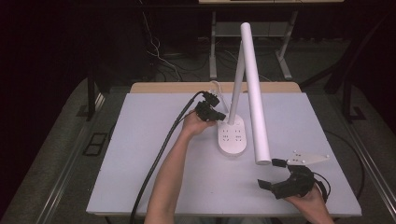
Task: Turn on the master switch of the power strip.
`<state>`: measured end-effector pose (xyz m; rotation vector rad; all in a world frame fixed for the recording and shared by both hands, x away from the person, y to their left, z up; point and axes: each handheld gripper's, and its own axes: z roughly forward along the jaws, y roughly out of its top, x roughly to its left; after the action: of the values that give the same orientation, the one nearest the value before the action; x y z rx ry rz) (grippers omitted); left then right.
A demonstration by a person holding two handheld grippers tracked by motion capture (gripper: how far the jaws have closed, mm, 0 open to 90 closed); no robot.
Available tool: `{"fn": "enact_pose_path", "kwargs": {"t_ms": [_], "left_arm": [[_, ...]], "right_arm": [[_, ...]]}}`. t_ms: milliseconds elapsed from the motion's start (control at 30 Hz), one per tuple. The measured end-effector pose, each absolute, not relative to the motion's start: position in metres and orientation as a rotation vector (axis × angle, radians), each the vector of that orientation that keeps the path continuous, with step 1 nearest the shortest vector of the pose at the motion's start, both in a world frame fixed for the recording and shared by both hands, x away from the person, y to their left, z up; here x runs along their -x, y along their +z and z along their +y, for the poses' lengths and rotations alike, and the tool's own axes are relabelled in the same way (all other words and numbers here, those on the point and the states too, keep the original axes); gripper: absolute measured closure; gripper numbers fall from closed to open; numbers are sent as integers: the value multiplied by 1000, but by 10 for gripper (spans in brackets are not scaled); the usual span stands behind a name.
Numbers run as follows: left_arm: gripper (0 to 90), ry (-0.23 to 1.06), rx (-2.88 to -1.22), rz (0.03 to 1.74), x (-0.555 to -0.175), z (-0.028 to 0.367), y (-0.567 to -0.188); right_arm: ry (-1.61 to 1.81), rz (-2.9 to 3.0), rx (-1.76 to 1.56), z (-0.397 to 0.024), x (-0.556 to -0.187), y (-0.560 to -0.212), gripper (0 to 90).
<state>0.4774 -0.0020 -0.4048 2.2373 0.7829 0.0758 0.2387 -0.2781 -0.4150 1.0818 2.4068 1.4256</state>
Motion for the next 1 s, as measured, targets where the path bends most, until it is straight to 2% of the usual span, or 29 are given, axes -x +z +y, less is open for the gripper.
{"fn": "enact_pose_path", "kwargs": {"t_ms": [233, 1000], "left_arm": [[899, 100, -2236, 816, -477, 2, -415], [900, 33, -2164, 857, -475, -1, -420]], "right_arm": [[1423, 2409, -1083, -278, -239, -415, 3], [1418, 2413, -1085, -277, -239, -415, 3]]}}
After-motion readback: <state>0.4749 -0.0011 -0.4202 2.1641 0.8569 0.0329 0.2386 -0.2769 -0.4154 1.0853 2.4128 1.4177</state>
